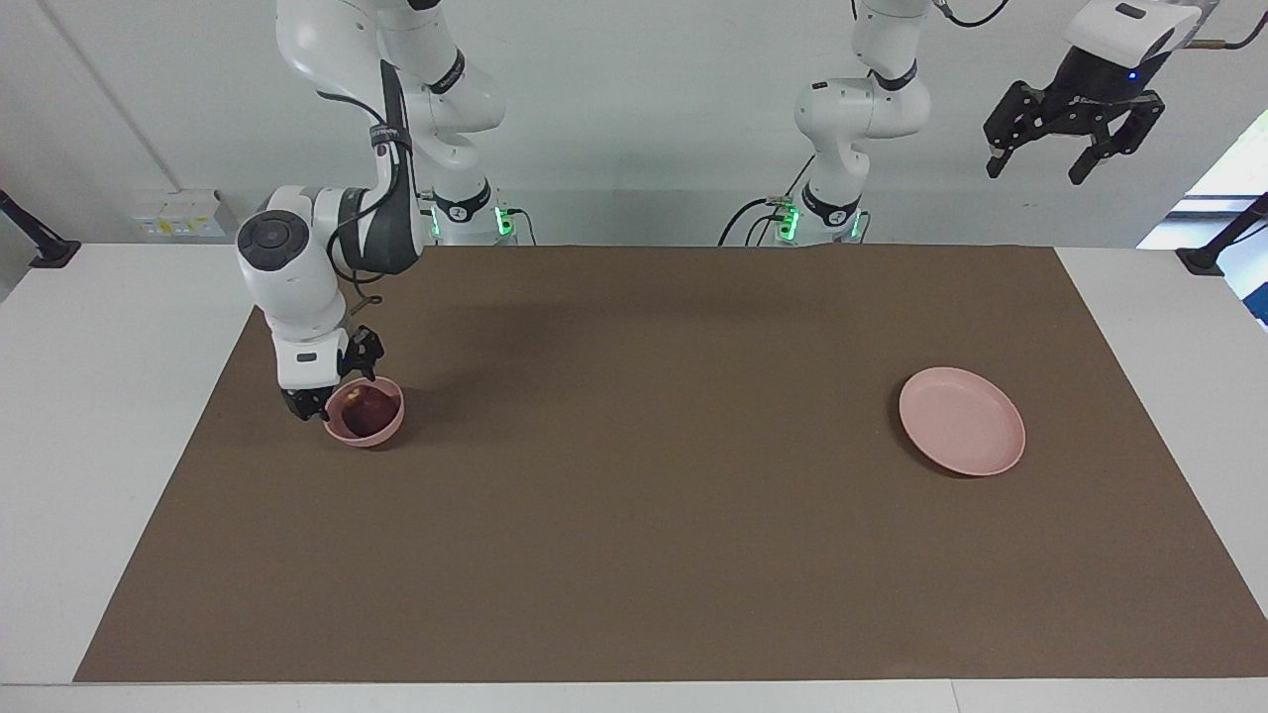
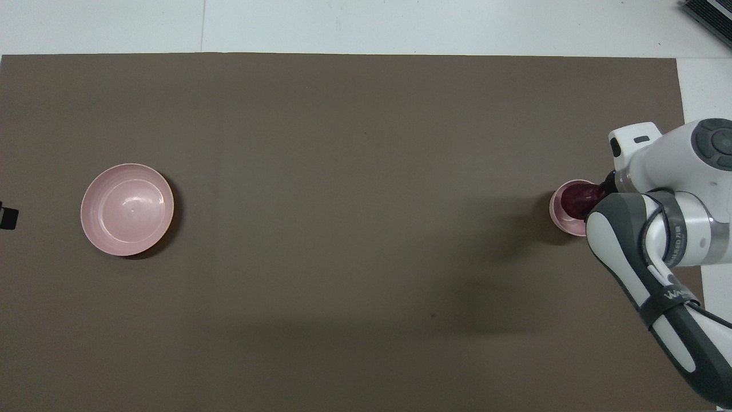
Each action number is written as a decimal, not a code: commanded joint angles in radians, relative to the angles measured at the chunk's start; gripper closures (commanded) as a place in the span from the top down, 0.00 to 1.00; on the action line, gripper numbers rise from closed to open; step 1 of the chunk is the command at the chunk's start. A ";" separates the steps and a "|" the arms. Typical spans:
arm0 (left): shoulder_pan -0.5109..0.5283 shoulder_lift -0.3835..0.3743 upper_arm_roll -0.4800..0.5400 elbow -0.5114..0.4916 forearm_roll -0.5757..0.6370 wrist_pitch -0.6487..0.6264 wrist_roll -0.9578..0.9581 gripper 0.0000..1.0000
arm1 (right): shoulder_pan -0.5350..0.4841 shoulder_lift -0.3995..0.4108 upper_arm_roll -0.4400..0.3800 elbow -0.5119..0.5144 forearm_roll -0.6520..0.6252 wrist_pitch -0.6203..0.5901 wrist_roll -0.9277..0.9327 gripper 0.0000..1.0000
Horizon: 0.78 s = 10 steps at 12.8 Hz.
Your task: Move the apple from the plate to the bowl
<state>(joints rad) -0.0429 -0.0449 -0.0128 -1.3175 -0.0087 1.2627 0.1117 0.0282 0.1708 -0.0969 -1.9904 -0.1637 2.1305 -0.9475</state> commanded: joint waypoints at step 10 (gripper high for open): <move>0.012 -0.030 0.000 -0.028 0.024 -0.005 0.028 1.00 | -0.001 -0.040 0.011 0.131 0.027 -0.092 0.247 1.00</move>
<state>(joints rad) -0.0429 -0.0512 -0.0125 -1.3175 0.0044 1.2588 0.1306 0.0288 0.1535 -0.0962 -1.8912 -0.1558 2.0866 -0.7936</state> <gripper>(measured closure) 0.000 0.000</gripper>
